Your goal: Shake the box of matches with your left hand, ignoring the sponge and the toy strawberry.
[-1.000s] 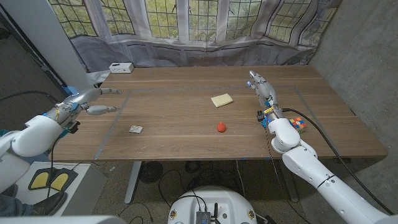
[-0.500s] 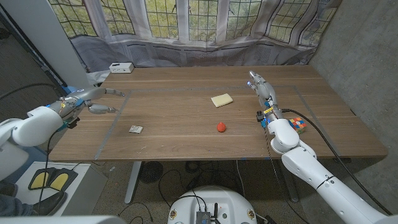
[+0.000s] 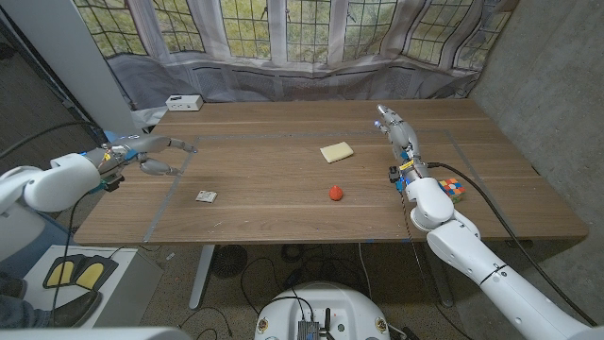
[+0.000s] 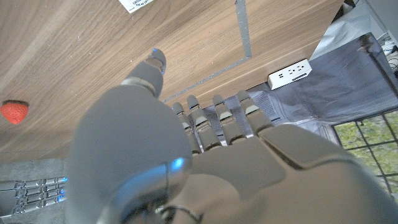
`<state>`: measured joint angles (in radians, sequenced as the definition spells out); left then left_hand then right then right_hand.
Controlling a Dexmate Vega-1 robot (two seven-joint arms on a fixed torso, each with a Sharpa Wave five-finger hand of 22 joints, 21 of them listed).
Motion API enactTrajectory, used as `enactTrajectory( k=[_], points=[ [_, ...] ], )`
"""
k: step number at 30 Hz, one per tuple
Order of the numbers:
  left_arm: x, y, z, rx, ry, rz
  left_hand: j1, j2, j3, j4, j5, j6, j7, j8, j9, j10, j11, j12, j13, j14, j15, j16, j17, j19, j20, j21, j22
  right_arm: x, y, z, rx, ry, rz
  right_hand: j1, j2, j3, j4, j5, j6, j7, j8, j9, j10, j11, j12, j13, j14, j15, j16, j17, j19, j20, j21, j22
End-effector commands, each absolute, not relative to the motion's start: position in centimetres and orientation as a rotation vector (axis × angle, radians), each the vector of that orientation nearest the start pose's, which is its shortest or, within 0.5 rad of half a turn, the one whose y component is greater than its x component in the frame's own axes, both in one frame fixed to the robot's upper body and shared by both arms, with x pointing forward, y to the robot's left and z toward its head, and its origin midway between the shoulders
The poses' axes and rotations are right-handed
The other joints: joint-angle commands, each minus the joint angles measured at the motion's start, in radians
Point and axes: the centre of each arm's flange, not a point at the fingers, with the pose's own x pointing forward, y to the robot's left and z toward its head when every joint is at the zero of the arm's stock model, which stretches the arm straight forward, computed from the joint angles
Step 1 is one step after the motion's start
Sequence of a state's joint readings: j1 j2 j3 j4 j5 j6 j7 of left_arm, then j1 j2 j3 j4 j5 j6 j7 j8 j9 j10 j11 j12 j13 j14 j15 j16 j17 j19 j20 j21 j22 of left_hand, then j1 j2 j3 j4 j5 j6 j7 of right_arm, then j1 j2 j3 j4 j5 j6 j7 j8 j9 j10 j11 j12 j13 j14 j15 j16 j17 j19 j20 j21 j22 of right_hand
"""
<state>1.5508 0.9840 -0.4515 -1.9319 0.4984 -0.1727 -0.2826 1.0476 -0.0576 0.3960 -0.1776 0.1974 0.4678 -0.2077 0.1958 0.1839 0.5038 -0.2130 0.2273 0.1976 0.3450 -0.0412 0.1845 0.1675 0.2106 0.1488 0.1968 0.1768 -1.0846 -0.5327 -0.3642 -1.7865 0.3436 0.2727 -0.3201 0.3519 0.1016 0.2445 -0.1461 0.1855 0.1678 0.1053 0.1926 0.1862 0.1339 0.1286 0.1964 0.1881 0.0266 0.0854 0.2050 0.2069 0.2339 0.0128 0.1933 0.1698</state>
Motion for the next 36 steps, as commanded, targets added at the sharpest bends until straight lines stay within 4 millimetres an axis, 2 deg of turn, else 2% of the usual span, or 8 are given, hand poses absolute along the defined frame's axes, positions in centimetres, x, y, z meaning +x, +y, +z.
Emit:
enactTrajectory(
  k=[1, 6, 11, 14, 20, 25, 29, 36],
  points=[
    [46.2, 43.8, 3.2, 1.726, -0.39, -0.021, 0.021, 0.004, 0.002, 0.006, 0.007, 0.009, -0.01, 0.003, 0.004, 0.013, -0.005, -0.002, 0.005, 0.003, -0.089, 0.003, 0.003, 0.005, 0.001, 0.002, 0.002, 54.8, -21.8, -1.1, -0.073, -0.811, 0.11, 0.01, -0.004, 0.006, 0.0, 0.002, 0.006, -0.004, 0.003, 0.001, 0.011, 0.001, 0.003, 0.004, 0.0, 0.007, 0.003, 0.003, 0.001, 0.004, 0.0, 0.003],
    [46.3, 43.8, 3.2, 1.755, -0.379, -0.041, 0.023, 0.001, -0.004, 0.009, 0.006, 0.014, -0.01, 0.004, 0.005, 0.018, -0.005, -0.002, 0.005, 0.001, -0.09, 0.002, 0.003, 0.005, -0.002, 0.002, 0.002, 54.7, -21.7, -1.0, -0.078, -0.812, 0.111, 0.01, -0.005, 0.006, 0.0, 0.002, 0.005, -0.003, 0.003, 0.001, 0.012, 0.001, 0.003, 0.004, 0.001, 0.007, 0.003, 0.003, 0.001, 0.004, 0.0, 0.003],
    [46.1, 43.9, 3.1, 1.772, -0.397, -0.032, 0.001, -0.02, -0.031, 0.025, 0.007, 0.013, -0.009, 0.001, 0.005, 0.014, -0.004, -0.007, 0.004, 0.003, -0.089, 0.003, 0.004, 0.006, -0.001, 0.002, 0.002, 54.7, -21.3, -0.9, -0.082, -0.81, 0.117, 0.01, -0.005, 0.006, 0.0, 0.002, 0.006, -0.004, 0.003, 0.001, 0.012, 0.001, 0.003, 0.004, 0.002, 0.007, 0.003, 0.003, 0.001, 0.005, 0.0, 0.003],
    [46.0, 43.8, 2.8, 1.794, -0.41, -0.02, -0.071, -0.05, -0.092, 0.061, 0.022, 0.048, -0.009, 0.007, 0.005, 0.041, -0.003, -0.003, 0.006, 0.016, -0.083, 0.006, 0.006, 0.009, 0.001, 0.002, 0.003, 54.8, -21.2, -0.9, -0.083, -0.809, 0.119, 0.01, -0.005, 0.006, 0.0, 0.002, 0.006, -0.004, 0.003, 0.001, 0.01, 0.0, 0.002, 0.004, 0.002, 0.007, 0.003, 0.003, 0.001, 0.005, 0.001, 0.003],
    [46.1, 43.5, 2.4, 1.828, -0.431, -0.012, -0.113, -0.063, -0.13, 0.081, 0.035, 0.078, -0.01, 0.01, 0.005, 0.062, -0.003, 0.0, 0.007, 0.025, -0.079, 0.008, 0.006, 0.013, 0.006, 0.004, 0.003, 54.7, -21.0, -0.7, -0.087, -0.807, 0.124, 0.01, -0.006, 0.005, 0.0, 0.002, 0.006, -0.004, 0.003, 0.001, 0.011, 0.001, 0.002, 0.004, 0.002, 0.007, 0.003, 0.003, 0.001, 0.005, 0.001, 0.003],
    [46.1, 43.2, 2.4, 1.853, -0.44, -0.013, -0.109, -0.063, -0.142, 0.078, 0.046, 0.103, -0.01, 0.014, 0.005, 0.081, -0.006, 0.003, 0.007, 0.038, -0.087, 0.009, 0.005, 0.021, 0.002, 0.006, 0.003, 54.5, -20.9, -0.4, -0.09, -0.811, 0.122, 0.01, -0.006, 0.005, 0.0, 0.002, 0.006, -0.004, 0.003, 0.001, 0.011, 0.001, 0.002, 0.004, 0.002, 0.007, 0.003, 0.003, 0.002, 0.006, 0.001, 0.003],
    [46.5, 43.2, 2.3, 1.864, -0.435, -0.019, -0.059, -0.05, -0.135, 0.056, 0.061, 0.11, -0.012, 0.01, 0.005, 0.087, -0.007, -0.001, 0.007, 0.042, -0.095, 0.006, 0.004, 0.025, -0.007, 0.005, 0.003, 54.4, -21.0, -0.2, -0.095, -0.811, 0.123, 0.01, -0.006, 0.005, 0.0, 0.002, 0.007, -0.004, 0.003, 0.002, 0.011, 0.001, 0.002, 0.004, 0.002, 0.006, 0.003, 0.003, 0.001, 0.006, 0.001, 0.003],
    [47.1, 43.1, 1.7, 1.871, -0.429, -0.031, -0.023, -0.041, -0.133, 0.042, 0.068, 0.104, -0.011, 0.004, 0.004, 0.081, -0.008, -0.009, 0.006, 0.036, -0.1, 0.002, 0.004, 0.025, -0.012, 0.004, 0.003, 54.3, -21.1, 0.0, -0.1, -0.808, 0.119, 0.01, -0.006, 0.005, 0.0, 0.002, 0.006, -0.005, 0.003, 0.002, 0.011, 0.001, 0.002, 0.004, 0.002, 0.006, 0.003, 0.003, 0.001, 0.006, 0.0, 0.003]
  ],
)
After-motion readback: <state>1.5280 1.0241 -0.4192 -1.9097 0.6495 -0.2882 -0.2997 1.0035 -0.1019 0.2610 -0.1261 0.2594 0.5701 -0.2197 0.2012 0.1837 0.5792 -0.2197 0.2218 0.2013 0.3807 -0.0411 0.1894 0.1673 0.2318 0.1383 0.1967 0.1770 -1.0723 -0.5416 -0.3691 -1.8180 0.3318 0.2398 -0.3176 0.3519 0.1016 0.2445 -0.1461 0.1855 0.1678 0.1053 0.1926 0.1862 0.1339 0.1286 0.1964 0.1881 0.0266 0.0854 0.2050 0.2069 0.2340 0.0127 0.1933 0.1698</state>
